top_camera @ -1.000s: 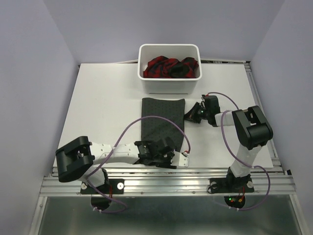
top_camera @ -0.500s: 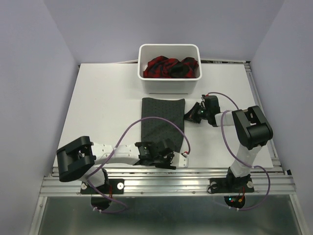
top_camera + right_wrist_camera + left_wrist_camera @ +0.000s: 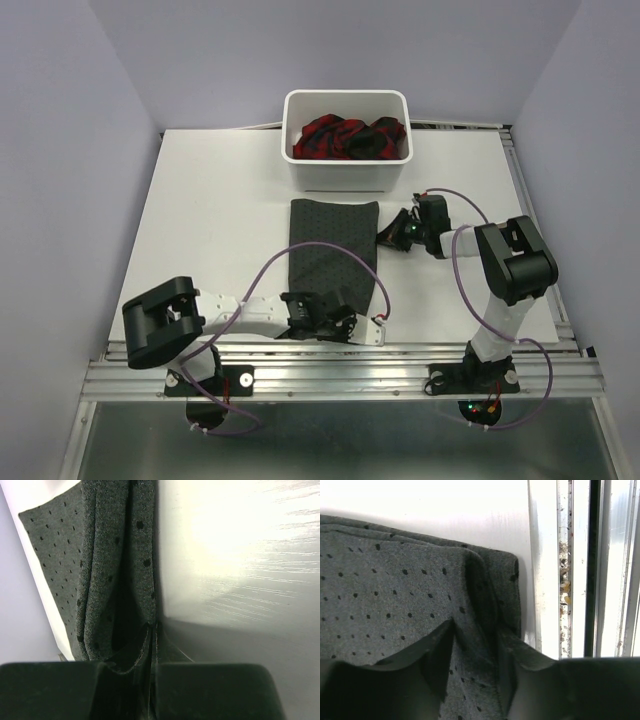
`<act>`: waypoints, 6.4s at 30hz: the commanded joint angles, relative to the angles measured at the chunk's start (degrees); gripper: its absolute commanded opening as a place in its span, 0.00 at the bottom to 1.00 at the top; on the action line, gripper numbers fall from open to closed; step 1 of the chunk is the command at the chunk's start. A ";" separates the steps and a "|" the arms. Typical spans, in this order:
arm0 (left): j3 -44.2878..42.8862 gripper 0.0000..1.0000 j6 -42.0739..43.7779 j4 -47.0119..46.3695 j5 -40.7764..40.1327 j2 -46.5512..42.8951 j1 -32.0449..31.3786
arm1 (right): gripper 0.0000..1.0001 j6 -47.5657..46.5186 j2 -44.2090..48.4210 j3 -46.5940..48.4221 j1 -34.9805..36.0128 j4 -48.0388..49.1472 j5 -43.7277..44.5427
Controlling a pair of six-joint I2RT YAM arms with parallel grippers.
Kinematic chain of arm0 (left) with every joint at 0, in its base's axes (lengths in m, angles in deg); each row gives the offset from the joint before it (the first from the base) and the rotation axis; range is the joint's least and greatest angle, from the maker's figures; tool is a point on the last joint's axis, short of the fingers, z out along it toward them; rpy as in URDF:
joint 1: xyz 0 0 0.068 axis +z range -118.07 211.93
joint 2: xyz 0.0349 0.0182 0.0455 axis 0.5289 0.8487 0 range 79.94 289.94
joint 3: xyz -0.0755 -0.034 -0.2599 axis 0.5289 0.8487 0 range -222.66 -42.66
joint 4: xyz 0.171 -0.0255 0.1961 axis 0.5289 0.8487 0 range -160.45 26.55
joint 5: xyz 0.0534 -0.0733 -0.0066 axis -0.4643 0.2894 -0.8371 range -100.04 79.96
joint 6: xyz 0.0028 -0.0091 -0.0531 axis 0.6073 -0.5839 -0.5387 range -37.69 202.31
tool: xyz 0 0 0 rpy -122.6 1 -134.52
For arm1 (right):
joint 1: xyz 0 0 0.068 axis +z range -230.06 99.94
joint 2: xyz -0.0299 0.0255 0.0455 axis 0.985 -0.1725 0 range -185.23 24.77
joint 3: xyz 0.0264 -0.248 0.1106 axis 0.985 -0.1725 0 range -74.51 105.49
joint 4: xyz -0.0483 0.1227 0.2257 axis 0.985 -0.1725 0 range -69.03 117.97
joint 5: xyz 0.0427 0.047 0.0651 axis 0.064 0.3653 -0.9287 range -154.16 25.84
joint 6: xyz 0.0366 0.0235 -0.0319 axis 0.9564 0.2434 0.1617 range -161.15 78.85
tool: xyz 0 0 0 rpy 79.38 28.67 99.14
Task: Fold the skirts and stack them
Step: Fold the skirt
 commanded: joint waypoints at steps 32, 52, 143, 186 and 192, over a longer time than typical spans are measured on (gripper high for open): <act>-3.63 0.99 -0.86 4.55 1.95 -15.37 -0.24 | 0.37 -12.61 6.40 3.08 -3.51 -17.18 1.83; 9.11 0.96 2.75 -0.54 1.61 -24.98 0.64 | 0.61 -26.68 16.44 7.84 11.93 -26.61 -21.37; -13.38 0.00 -1.30 28.36 6.00 -16.61 -11.94 | 0.48 -52.25 -8.00 31.13 12.47 -40.76 -9.25; -18.75 0.08 31.75 -0.36 -5.78 2.81 14.79 | 0.17 -51.73 -9.58 26.12 12.47 -40.58 -19.61; -16.47 0.14 31.58 -5.28 -6.49 5.00 15.93 | 0.17 -51.65 -9.41 25.94 12.47 -40.76 -19.61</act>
